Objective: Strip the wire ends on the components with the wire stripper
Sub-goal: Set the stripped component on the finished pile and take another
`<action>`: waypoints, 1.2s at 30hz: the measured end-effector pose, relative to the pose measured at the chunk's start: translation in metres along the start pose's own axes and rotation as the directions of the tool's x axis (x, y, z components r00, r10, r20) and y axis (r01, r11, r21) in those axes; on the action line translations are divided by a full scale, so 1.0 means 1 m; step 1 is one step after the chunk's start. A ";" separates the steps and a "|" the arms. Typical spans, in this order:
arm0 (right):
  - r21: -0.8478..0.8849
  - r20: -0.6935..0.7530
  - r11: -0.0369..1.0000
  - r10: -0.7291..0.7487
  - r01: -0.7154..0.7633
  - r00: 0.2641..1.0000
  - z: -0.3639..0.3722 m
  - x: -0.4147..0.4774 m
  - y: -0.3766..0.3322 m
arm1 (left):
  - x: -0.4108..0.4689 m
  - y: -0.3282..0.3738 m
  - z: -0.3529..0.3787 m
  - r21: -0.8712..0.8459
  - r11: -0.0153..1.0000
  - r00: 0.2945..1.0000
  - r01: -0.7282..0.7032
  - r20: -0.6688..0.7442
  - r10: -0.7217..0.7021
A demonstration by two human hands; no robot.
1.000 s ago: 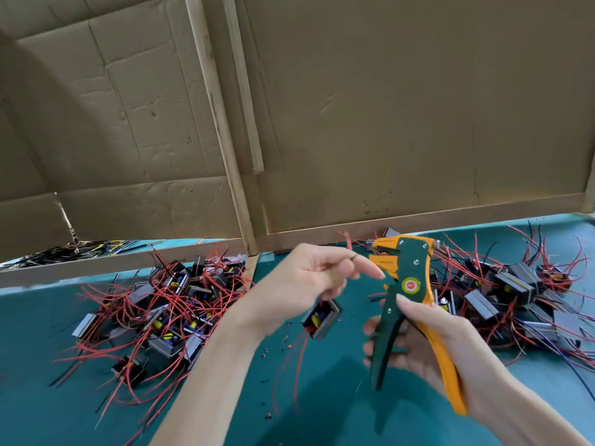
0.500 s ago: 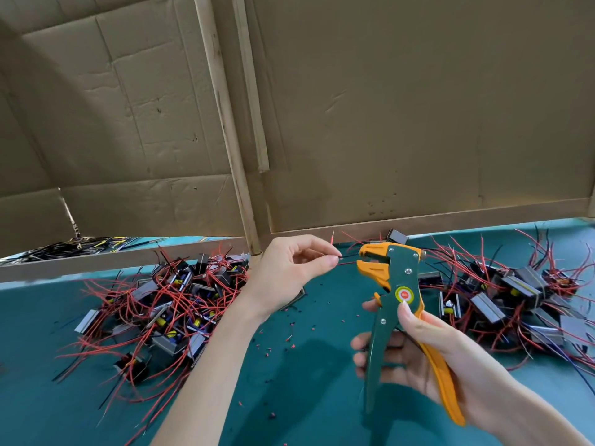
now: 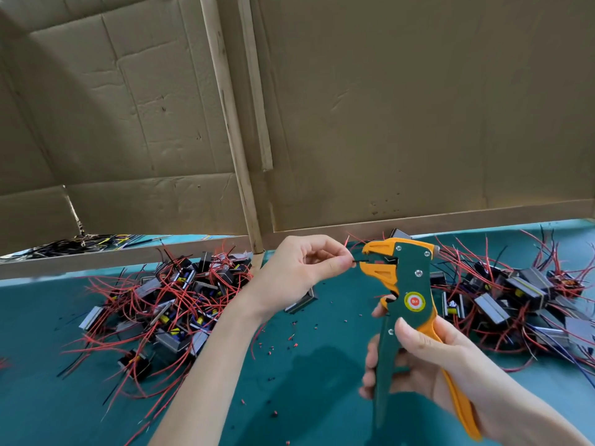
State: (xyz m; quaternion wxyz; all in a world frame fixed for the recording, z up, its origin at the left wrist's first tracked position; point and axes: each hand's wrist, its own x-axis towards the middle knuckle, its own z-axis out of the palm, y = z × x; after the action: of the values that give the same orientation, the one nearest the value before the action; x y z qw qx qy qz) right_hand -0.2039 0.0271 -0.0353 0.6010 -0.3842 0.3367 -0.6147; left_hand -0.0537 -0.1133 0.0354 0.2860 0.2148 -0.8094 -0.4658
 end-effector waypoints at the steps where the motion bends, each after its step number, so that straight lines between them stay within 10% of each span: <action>1: -0.019 0.003 1.000 0.000 0.000 1.000 0.000 0.000 -0.001 | 0.000 0.001 0.000 -0.001 1.000 1.000 0.000 0.005 0.000; 29: -0.355 -0.287 0.932 -0.040 -0.068 0.957 0.011 0.003 0.018 | 0.000 -0.003 -0.004 0.072 0.997 0.992 0.011 0.125 -0.020; 36: -0.186 -0.079 0.980 0.053 -0.067 0.995 -0.001 0.007 0.015 | -0.001 -0.004 -0.009 0.086 0.996 0.996 0.039 0.071 -0.045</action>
State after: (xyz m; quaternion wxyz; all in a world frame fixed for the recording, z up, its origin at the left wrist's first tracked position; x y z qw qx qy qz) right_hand -0.1973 0.0189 -0.0479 0.5673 -0.4062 0.4269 -0.5752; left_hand -0.0466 -0.1198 0.0352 0.2371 0.2264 -0.8337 -0.4443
